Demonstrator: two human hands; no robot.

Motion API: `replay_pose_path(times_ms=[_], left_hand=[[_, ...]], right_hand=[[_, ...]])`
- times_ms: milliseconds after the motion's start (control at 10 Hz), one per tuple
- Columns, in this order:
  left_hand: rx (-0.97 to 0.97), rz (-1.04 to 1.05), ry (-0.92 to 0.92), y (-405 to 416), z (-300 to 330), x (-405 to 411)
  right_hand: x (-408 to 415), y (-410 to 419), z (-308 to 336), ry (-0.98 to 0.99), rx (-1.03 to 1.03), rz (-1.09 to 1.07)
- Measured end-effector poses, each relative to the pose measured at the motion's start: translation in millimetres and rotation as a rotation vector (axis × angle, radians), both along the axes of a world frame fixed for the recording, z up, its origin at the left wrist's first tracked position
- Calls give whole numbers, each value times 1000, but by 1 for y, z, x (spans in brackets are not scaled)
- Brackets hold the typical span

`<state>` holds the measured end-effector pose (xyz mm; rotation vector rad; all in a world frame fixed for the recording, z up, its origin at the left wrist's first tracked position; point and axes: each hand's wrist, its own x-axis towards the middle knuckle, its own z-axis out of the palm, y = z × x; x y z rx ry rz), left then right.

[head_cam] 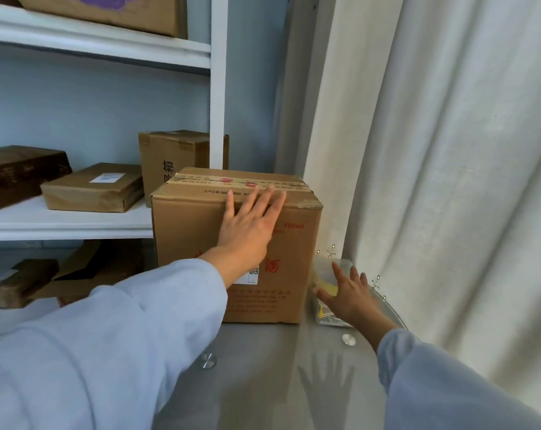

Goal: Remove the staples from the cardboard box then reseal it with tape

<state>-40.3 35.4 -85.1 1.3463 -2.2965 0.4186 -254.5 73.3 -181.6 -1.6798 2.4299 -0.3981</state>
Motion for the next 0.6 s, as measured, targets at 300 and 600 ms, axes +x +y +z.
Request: replay_pose_path(times_ms=[300,600], left_hand=[[107,-10,102,48,15,37],[113,32,126,88,26,85]], right_hand=[[30,35,62,32,-136,40],[76,66,114,-7,-292,195]])
